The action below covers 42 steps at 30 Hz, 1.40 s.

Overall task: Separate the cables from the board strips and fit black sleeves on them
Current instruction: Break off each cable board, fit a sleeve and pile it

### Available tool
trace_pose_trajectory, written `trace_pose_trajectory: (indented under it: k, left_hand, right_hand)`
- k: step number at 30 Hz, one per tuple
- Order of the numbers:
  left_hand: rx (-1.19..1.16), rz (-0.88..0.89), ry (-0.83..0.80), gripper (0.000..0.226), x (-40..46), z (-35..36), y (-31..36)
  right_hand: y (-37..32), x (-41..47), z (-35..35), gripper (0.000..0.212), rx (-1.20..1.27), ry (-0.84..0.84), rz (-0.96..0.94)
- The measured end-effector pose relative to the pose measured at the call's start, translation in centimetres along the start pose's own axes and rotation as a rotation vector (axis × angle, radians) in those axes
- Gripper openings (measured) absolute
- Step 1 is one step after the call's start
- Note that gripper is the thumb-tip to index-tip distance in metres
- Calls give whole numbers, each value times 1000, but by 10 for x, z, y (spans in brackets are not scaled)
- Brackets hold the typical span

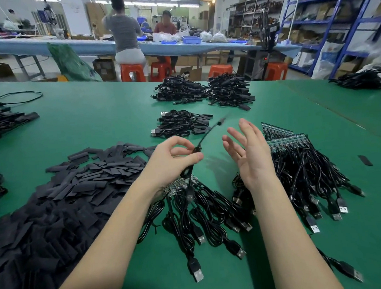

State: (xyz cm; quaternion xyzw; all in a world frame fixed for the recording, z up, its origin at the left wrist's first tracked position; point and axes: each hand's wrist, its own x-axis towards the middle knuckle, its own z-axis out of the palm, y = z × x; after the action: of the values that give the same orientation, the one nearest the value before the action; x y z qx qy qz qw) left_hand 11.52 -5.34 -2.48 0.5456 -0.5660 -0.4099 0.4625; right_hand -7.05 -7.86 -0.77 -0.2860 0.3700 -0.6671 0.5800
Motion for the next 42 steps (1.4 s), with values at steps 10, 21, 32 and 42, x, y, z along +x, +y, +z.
trace_pose_trajectory:
  k: [10,21,32,42]
  left_hand:
    - [840,348,129,21,114,-6,32]
    - [1589,306,124,19,145,2,-23]
    - [1511,309,-16,24,146,0,-27]
    - [1016,184,141,23,98,2,-21]
  right_hand:
    - [18,7,-3,23,-260,-62,109]
    - [30,5,-6,7,-411,-194,140]
    - [32,2,-4,14,-456,-251,166]
    - [30,2,1,5,-863,-287,42]
